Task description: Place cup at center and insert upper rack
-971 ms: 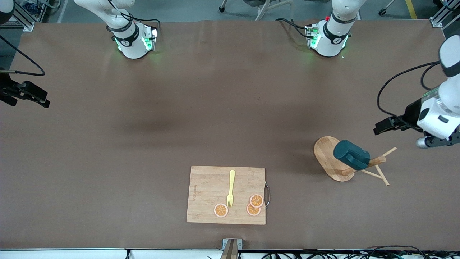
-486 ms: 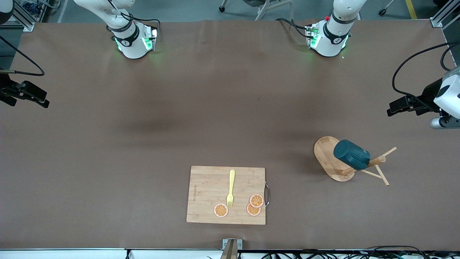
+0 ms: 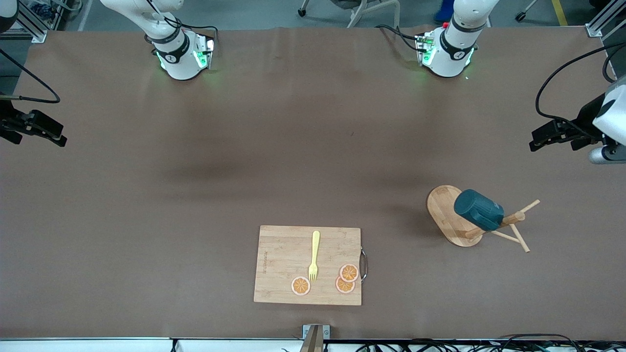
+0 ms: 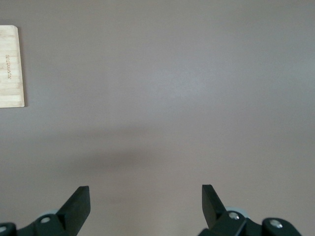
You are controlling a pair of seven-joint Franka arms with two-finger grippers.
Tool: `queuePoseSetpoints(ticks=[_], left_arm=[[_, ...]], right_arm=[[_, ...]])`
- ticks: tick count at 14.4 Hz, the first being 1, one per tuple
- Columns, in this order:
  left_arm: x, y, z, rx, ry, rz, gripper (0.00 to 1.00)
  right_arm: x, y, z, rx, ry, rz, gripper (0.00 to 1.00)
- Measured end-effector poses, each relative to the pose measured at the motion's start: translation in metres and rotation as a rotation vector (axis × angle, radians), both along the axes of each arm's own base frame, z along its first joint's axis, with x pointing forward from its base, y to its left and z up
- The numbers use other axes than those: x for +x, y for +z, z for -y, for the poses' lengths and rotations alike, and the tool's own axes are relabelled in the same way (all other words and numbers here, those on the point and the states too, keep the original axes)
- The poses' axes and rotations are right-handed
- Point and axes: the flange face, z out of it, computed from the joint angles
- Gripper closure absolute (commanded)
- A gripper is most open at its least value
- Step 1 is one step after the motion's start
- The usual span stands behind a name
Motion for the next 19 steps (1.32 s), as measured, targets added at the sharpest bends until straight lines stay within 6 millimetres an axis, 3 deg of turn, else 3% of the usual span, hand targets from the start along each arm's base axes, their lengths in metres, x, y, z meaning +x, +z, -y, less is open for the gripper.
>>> queuePoseSetpoints(ticks=[12,19], left_arm=[[0.004,0.018,0.025,-0.006,-0.019,0.040,0.00],[-0.002,0.031,0.026,-0.024,-0.011,0.061,0.00]], right_arm=[[0.000,0.000,0.002,0.000,-0.003,0.000,0.00],[0.000,0.000,0.002,0.000,-0.003,0.000,0.00]])
